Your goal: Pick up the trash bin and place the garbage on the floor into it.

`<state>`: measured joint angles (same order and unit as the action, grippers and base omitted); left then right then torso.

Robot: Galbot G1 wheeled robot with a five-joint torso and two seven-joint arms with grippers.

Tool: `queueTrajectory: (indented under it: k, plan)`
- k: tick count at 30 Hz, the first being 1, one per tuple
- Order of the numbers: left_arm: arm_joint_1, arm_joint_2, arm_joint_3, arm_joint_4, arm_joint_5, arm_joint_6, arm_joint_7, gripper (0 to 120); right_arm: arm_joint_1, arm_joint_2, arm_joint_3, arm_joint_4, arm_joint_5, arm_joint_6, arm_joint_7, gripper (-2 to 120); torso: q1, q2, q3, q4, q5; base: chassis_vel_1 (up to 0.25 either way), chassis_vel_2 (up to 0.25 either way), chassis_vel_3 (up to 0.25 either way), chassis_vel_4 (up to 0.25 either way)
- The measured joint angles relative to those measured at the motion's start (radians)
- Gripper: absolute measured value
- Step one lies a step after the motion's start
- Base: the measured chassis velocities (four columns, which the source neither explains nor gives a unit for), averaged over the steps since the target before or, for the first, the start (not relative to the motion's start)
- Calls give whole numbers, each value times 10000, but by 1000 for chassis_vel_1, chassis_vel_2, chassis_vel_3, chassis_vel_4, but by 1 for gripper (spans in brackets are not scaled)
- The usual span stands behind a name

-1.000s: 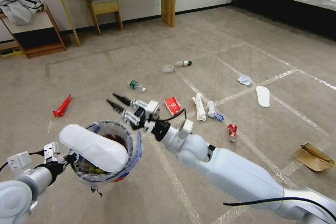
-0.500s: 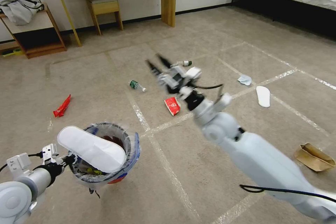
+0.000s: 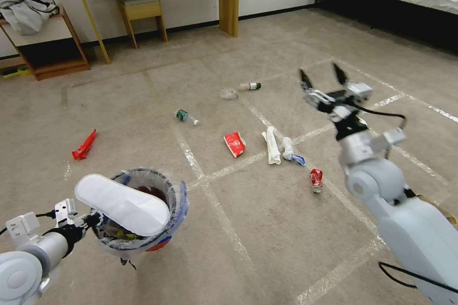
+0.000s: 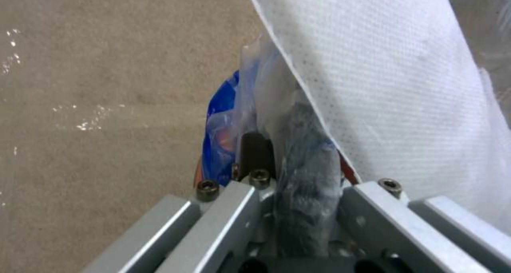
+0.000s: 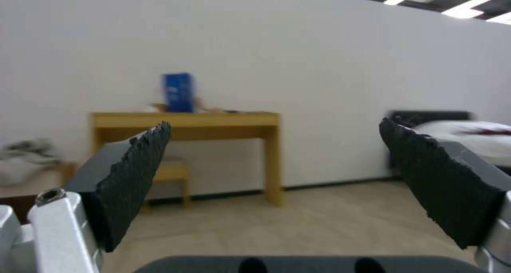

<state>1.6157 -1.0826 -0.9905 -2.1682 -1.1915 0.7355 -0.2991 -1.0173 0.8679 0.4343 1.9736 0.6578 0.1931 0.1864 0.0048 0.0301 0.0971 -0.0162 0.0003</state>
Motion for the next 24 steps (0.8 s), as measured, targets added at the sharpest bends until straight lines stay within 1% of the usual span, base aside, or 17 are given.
queueTrajectory:
  k: [2,4,5,7,8,9,10,11,13,14,15,17,20,24]
  plan:
    - [9,-39,-23,-61,34,0,0,1,-266,63,260,174,-79,-101,185,99,0,0,0,2,1,0,0,0,0]
    - [27,-145,-95,-163,153,0,8,1,-1190,340,1116,837,-282,-385,599,99,0,0,0,1,-2,0,0,0,0]
    - [27,-145,-95,-163,153,0,8,1,-1190,340,1116,837,-282,-385,599,99,0,0,0,1,-2,0,0,0,0]
    - [81,-228,-197,-215,290,1,114,1,-1982,667,1719,1346,-622,-472,761,100,-1,0,-1,0,-5,0,0,0,0]
    - [81,-228,-197,-215,290,1,114,1,-1982,667,1719,1346,-622,-472,761,100,-1,0,-1,0,-5,0,0,0,0]
    - [108,-266,-248,-250,300,0,141,1,-2187,781,1857,1444,-796,-475,793,100,0,1,-1,-1,-4,0,0,0,0]
    - [204,-386,-408,-352,300,0,173,1,-2487,1023,1988,1593,-1166,-475,838,100,-1,0,-1,-1,-3,0,0,0,0]
    - [204,-386,-408,-352,300,0,173,1,-2487,1023,1988,1593,-1166,-475,838,100,-1,0,-1,-1,-3,0,0,0,0]
    - [371,-696,-703,-518,308,0,184,1,-2842,1378,1914,1729,-1582,-458,844,99,-1,0,-1,3,0,0,0,0,0]
    - [371,-696,-703,-518,308,0,184,1,-2842,1378,1914,1729,-1582,-458,844,99,-1,0,-1,3,0,0,0,0,0]
    - [379,-816,-748,-577,318,-1,184,1,-3001,1496,1866,1775,-1683,-423,837,99,-1,0,-1,5,-4,0,0,0,0]
    - [379,-946,-748,-673,323,-17,210,1,-3271,1613,1848,1820,-1839,-361,813,100,-1,0,1,3,-2,0,0,0,0]
    - [379,-982,-714,-680,332,-37,244,1,-3386,1633,1847,1821,-1958,-347,810,100,-1,1,0,1,-2,0,0,0,0]
    - [373,-995,-649,-552,412,-122,438,1,-3548,1729,1745,1709,-2238,-322,808,100,0,0,1,0,-3,0,0,0,0]
